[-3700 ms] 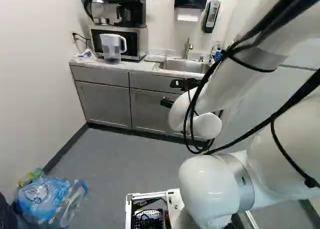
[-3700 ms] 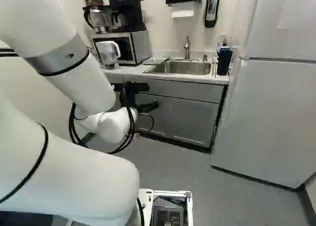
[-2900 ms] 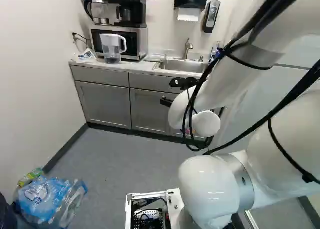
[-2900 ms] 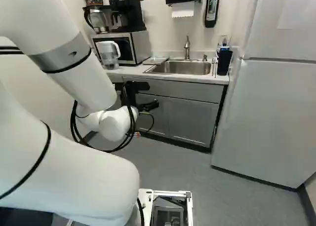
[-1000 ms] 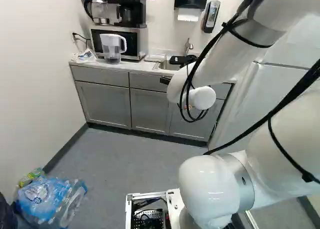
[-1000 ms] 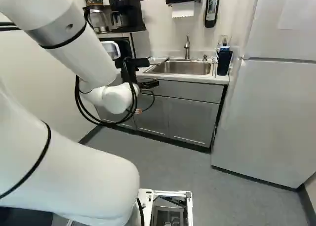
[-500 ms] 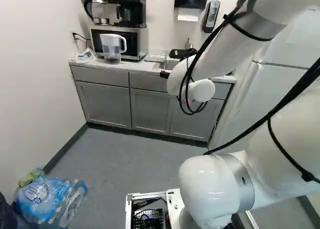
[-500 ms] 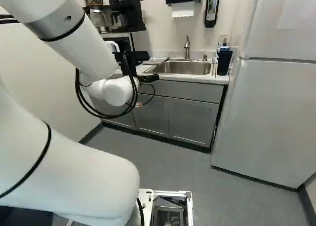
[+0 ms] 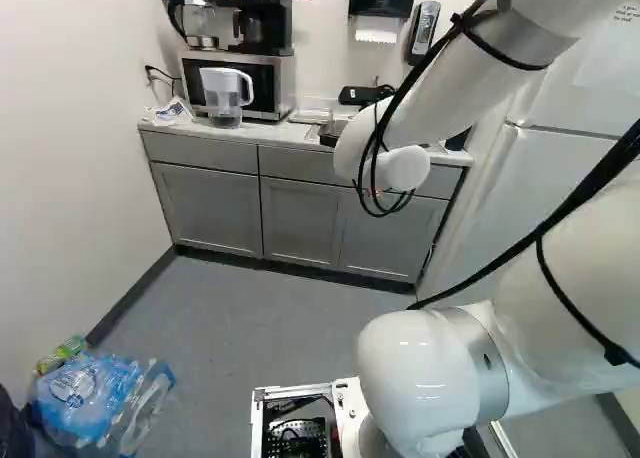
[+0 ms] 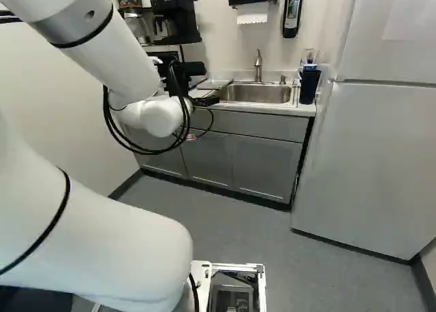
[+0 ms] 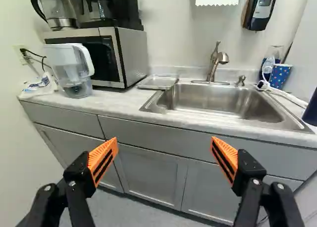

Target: Rinse the cup and place it in the tray

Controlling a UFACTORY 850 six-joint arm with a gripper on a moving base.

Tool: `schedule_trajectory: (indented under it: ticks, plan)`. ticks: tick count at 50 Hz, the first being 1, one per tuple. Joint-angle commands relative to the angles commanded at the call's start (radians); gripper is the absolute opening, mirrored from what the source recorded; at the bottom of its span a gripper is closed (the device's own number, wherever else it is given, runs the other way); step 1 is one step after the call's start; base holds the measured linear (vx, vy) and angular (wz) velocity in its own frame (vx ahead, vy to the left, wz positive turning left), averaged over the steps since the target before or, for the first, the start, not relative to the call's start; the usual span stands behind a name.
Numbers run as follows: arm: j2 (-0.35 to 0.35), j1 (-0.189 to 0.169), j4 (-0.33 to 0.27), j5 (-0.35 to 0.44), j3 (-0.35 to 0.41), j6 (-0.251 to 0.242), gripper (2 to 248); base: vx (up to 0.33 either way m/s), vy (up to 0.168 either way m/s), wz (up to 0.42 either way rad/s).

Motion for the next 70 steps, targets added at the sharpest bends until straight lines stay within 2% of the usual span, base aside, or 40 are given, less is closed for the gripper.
schedule_trajectory:
  ticks: [70]
  plan:
    - [0.002,0.000,0.000,-0.124,-0.151,0.000,247,0.000,0.000,0.000]
